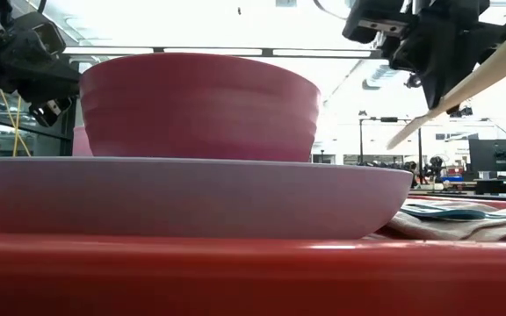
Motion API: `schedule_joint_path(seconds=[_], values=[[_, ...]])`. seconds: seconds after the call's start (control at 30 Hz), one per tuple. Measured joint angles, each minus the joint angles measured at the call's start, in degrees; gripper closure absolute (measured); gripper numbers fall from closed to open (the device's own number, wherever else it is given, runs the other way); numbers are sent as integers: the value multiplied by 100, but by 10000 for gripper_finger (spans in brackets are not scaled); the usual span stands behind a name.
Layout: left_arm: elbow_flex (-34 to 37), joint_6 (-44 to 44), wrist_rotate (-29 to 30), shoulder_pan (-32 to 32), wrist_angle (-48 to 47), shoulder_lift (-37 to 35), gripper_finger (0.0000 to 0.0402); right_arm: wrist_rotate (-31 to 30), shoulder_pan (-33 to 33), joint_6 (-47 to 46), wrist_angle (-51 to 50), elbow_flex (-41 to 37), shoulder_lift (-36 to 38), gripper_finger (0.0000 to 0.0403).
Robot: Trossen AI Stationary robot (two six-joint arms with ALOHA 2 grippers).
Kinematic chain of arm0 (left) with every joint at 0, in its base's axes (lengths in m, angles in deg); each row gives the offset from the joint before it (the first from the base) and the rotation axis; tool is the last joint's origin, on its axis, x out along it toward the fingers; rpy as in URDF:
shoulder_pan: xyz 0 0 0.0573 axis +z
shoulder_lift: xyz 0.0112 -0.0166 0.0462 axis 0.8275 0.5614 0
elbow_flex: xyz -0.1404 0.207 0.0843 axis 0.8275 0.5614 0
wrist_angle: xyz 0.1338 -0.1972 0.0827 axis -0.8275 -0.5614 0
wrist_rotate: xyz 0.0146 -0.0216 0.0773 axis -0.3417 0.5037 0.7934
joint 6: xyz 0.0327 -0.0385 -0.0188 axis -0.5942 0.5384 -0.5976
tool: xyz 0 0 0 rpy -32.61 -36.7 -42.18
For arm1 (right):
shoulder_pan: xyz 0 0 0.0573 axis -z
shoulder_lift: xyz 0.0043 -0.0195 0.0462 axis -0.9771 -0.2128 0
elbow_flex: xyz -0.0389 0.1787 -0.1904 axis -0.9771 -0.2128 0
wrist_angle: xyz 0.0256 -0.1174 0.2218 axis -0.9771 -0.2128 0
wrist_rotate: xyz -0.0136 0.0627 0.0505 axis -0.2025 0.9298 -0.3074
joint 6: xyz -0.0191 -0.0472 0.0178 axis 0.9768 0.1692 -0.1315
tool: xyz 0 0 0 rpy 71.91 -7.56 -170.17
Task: Set up tray
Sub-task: Put the yellow knife on the brown table napkin to the right of the blue fork
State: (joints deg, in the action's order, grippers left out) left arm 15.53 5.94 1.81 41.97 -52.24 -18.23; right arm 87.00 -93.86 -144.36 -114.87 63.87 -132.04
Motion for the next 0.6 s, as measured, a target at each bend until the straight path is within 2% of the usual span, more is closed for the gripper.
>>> schedule_joint_path(seconds=[0.3, 0.6], values=[[-2, 0, 2, -1, 13, 0, 291, 280, -256, -176, 630, 0, -523, 399], [-2, 1, 0, -1, 22, 0, 291, 276, -424, -295, 737, 0, -808, 399]])
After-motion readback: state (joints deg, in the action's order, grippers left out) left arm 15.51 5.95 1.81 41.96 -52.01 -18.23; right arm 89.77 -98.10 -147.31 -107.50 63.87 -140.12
